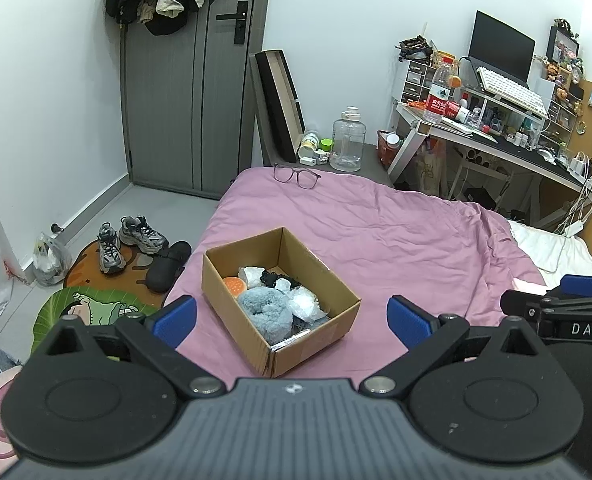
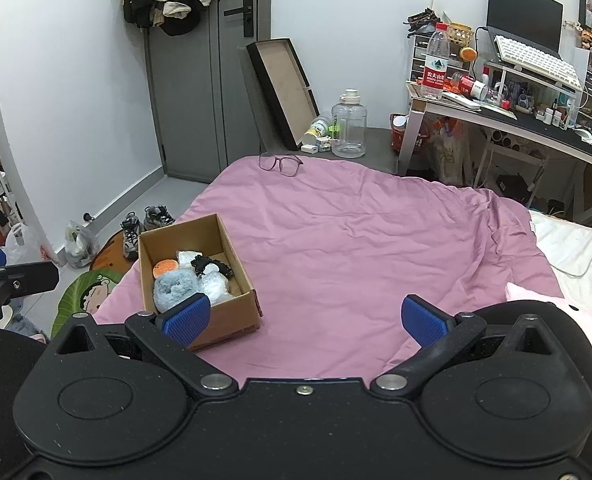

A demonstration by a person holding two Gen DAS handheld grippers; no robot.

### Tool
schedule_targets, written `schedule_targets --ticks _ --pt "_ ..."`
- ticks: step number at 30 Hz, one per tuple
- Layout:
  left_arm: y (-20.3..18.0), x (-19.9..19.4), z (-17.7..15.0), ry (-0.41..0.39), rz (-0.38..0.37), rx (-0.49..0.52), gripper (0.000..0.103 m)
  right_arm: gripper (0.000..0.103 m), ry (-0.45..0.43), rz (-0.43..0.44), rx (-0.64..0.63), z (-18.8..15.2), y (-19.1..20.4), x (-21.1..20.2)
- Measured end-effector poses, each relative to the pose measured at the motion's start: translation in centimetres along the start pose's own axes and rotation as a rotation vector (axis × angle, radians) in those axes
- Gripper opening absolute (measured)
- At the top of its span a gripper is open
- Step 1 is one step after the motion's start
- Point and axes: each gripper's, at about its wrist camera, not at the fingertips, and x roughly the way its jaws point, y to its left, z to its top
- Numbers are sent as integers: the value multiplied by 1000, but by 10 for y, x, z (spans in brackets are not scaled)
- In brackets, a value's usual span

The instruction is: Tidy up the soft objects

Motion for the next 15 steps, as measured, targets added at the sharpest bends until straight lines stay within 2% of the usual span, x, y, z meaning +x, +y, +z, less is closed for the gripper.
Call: schedule_targets --ticks 15 --pt "1 0 0 -1 0 0 101 103 -10 -22 -3 0 1 -1"
